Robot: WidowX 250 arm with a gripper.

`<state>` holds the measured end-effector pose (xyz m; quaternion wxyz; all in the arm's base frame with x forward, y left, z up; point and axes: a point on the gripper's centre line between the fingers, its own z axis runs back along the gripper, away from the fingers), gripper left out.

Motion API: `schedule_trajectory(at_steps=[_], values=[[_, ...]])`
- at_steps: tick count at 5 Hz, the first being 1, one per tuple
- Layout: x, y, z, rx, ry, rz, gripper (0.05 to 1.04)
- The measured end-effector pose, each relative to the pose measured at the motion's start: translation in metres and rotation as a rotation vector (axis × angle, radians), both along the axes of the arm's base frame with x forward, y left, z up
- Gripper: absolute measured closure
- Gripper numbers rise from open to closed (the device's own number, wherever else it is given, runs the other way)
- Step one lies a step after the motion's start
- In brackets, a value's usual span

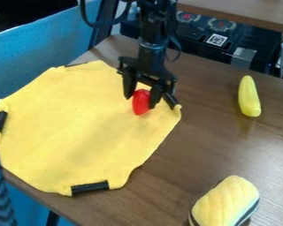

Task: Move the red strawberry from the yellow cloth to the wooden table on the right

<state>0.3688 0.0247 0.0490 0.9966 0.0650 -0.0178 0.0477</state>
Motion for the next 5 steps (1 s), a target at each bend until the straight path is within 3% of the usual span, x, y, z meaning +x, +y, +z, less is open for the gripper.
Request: schedule_trajectory(at_steps=[1, 2, 4, 5], values=[[-0.005, -0.027, 0.022, -0.020, -0.042, -0.048, 0.379], [-0.014, -0.063, 0.029, -0.039, -0.037, -0.107, 0.379], [-0.026, -0.118, 0.023, -0.041, -0.017, -0.205, 0.379], [-0.025, -0.122, 0.005, -0.021, -0.002, -0.199, 0.379]])
